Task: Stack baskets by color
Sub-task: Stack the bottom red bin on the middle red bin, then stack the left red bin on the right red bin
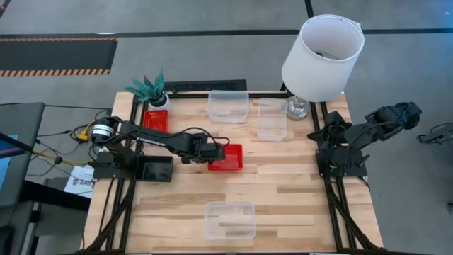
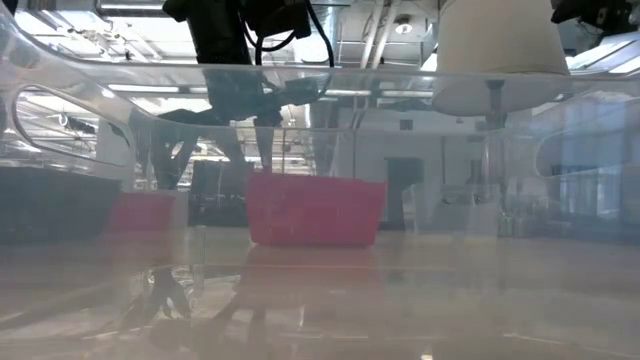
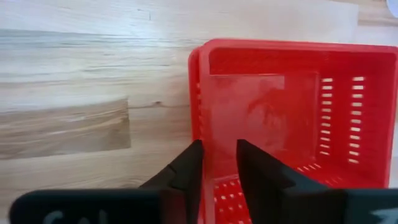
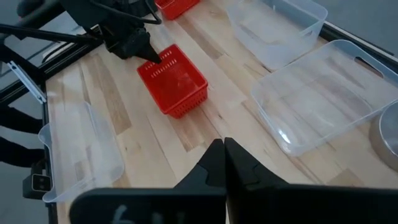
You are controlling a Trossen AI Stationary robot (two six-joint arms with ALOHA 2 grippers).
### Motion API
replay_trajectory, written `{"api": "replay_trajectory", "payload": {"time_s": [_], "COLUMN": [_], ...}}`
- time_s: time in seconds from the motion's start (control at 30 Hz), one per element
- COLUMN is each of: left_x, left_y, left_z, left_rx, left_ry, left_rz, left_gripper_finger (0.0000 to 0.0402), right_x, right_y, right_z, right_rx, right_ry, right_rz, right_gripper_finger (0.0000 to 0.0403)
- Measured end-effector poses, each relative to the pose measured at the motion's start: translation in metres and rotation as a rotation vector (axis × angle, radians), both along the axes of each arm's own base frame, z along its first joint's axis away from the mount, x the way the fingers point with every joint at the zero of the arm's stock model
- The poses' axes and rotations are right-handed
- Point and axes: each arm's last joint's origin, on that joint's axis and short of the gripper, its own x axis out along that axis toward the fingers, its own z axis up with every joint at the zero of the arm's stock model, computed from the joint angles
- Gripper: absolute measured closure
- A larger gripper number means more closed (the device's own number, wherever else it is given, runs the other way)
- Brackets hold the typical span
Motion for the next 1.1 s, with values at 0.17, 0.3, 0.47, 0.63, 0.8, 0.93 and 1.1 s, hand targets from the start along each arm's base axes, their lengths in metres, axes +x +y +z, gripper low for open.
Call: {"api": "replay_trajectory", "payload": {"time_s": [0.17,0.3,0.47,0.63,0.8,0.93,1.1], "left_x": [-0.002,-0.005,-0.012,-0.030,-0.049,-0.063,-0.077], "left_y": [0.000,0.003,0.014,0.036,0.059,0.084,0.116], "left_z": [-0.001,0.007,0.036,0.052,0.054,0.053,0.051], "left_rx": [0.006,0.016,0.086,0.127,0.134,0.123,0.120], "left_ry": [0.023,0.079,0.129,0.318,0.518,0.654,0.724], "left_rz": [-0.018,-0.044,-0.140,-0.183,-0.310,-0.290,-0.242], "left_gripper_finger": [0.0270,0.0229,0.0187,0.0163,0.0156,0.0156,0.0156], "right_x": [0.000,0.000,0.001,0.003,0.005,0.007,0.013], "right_y": [0.000,0.000,0.001,0.002,0.003,0.004,0.006], "right_z": [0.000,0.000,0.001,0.003,0.003,0.003,0.001], "right_rx": [0.000,0.000,0.008,0.023,0.036,0.050,0.066], "right_ry": [0.000,0.000,-0.015,-0.045,-0.047,-0.045,-0.029], "right_rz": [0.000,0.000,0.000,0.001,-0.008,-0.023,-0.045], "right_gripper_finger": [0.0396,0.0396,0.0396,0.0396,0.0396,0.0396,0.0396]}}
